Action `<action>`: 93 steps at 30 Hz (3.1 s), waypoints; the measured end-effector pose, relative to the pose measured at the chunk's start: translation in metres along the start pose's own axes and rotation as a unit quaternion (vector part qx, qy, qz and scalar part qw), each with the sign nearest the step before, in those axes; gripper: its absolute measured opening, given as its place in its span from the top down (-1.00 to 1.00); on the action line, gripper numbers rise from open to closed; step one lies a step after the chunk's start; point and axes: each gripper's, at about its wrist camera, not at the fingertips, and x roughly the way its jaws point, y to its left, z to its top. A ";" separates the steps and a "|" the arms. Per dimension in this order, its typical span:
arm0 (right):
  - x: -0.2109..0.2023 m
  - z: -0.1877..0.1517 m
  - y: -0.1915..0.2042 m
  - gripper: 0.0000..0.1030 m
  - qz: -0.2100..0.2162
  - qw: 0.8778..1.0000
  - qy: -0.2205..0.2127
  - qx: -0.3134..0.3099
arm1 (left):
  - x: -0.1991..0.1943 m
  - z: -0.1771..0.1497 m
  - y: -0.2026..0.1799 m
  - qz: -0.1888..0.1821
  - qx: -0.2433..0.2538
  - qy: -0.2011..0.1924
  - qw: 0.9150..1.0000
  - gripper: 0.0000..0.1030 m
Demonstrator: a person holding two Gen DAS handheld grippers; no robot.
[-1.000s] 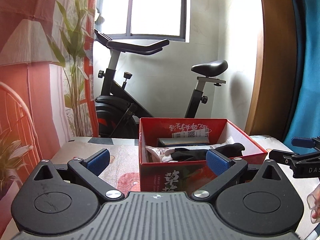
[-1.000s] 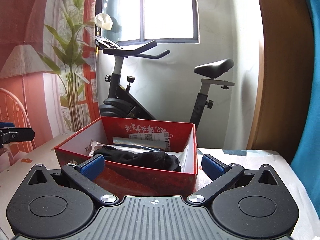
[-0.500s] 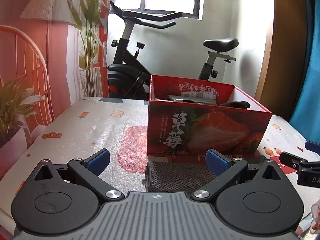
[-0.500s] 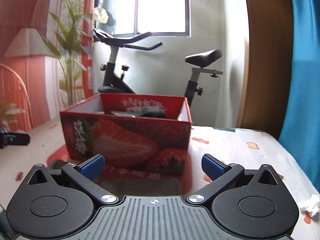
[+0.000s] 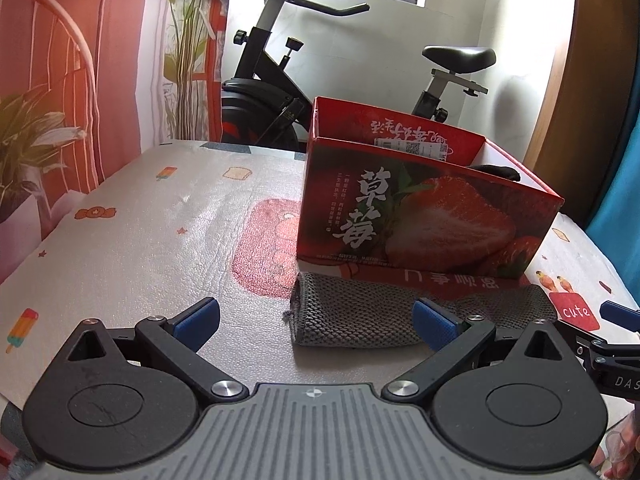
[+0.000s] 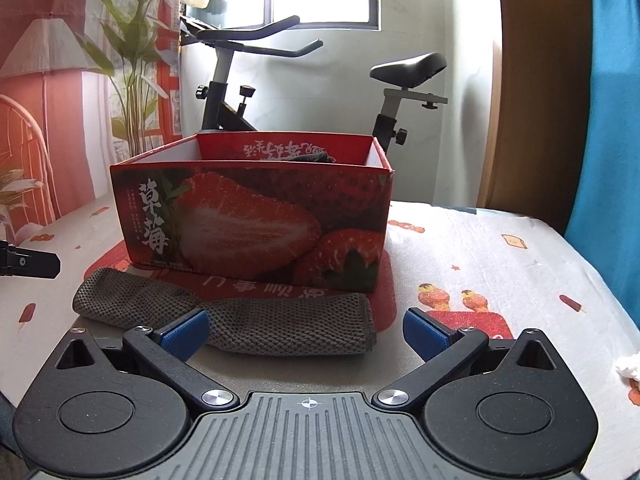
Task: Organize soft objects
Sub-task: 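Move both tools down toward the grey mesh sleeve beside the box, then close the right tool on one end of the grey mesh while the left tool grasps the other, then lift the grey mesh sleeve with both tools and carry it over the box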
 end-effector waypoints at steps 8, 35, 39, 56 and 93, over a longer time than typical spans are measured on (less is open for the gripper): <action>0.011 -0.003 -0.004 -0.95 0.019 1.000 0.018 0.013 | 0.014 -0.002 0.000 0.002 -0.001 0.021 1.000 -1.00; 0.095 0.007 -0.025 -0.51 0.030 0.996 0.074 0.028 | 0.095 0.000 -0.003 -0.028 -0.030 0.077 0.996 -0.68; 0.096 0.004 -0.019 -0.51 0.036 0.996 0.082 0.009 | 0.093 -0.005 -0.007 -0.023 -0.012 0.070 0.997 -0.68; 0.091 -0.001 -0.001 -0.27 0.068 0.993 0.076 -0.055 | 0.077 -0.017 -0.007 -0.036 0.000 0.061 0.997 -0.57; 0.011 0.018 -0.002 0.63 0.077 0.993 -0.034 -0.085 | 0.000 0.014 -0.017 -0.049 0.027 -0.018 0.998 0.45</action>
